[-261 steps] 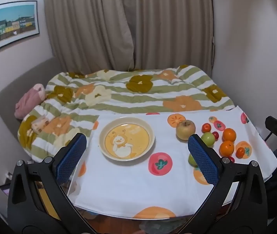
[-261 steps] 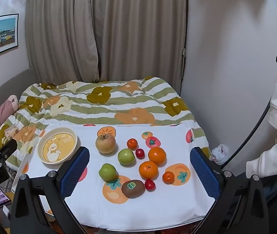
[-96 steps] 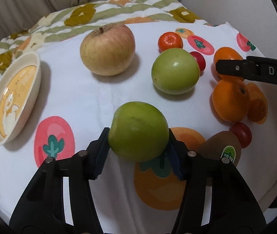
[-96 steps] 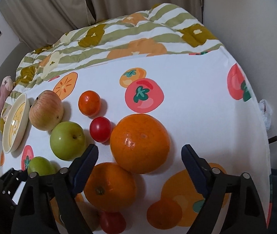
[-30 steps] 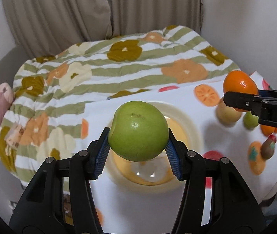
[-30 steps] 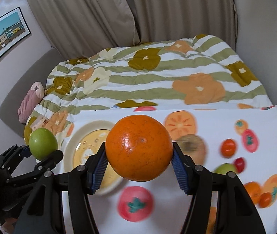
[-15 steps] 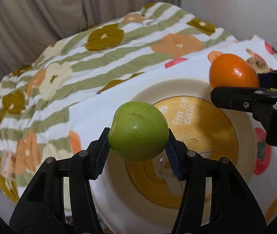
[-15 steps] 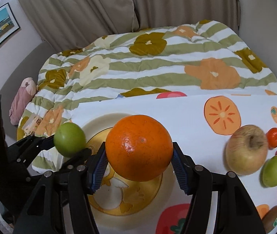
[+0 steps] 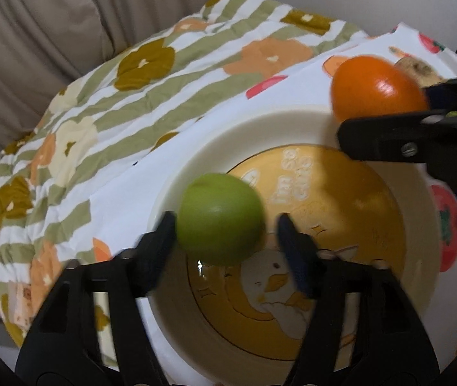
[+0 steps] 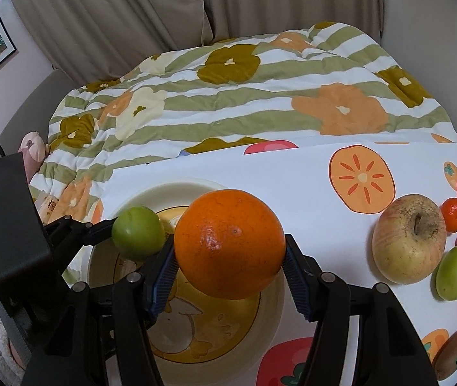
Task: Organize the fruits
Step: 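Carry the green apple and orange over the duck bowl with both grippers, then open the left gripper to drop the green apple while the right gripper releases the orange into the bowl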
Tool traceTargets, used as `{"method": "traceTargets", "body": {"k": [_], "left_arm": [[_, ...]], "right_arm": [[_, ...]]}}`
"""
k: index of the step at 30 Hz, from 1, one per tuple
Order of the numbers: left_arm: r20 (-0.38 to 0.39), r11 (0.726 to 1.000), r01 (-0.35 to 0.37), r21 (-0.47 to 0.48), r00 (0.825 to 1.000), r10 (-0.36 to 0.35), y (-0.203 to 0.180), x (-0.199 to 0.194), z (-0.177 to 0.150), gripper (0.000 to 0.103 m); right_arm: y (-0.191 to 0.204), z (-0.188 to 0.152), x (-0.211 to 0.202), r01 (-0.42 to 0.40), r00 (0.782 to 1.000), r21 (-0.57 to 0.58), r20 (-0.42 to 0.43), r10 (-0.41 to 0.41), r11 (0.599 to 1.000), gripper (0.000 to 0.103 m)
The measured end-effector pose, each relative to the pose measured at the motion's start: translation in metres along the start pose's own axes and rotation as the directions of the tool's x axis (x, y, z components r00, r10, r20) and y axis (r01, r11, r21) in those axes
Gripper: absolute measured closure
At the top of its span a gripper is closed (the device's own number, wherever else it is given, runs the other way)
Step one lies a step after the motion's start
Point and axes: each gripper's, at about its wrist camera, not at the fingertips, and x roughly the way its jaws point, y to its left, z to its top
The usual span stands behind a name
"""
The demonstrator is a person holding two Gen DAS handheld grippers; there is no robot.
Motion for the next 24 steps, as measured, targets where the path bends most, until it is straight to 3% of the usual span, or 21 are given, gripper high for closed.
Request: {"method": "traceTargets", "body": {"k": [1, 2, 8, 24], "left_arm": [[0.015, 1.000, -0.003, -0.002, 1.000, 0.003, 0.000, -0.004, 0.000, 0.002], [0.036, 1.000, -0.023, 0.000, 0.999, 0.023, 0.000, -0.009, 0.001, 0.000], [0.068, 1.000, -0.029, -0.004, 0.997, 0.029, 0.006, -0.029, -0.004, 0.000], [0.036, 0.978, -0.042, -0.203, 0.998, 0.051, 0.049, -0.055, -0.048, 0.000]], "right_arm": [[0.000, 0.000, 0.000, 0.000, 1.000, 0.001, 0.001, 0.000, 1.000, 0.045], [0.001, 0.001, -0.001, -0.001, 1.000, 0.001, 0.002, 0.001, 1.000, 0.045], [0.003, 0.005, -0.004, -0.006, 1.000, -0.022, 0.002, 0.006, 1.000, 0.045], [0.030, 0.010, 0.024, -0.074, 0.997, -0.095, -0.043, 0.070, 0.993, 0.045]]}}
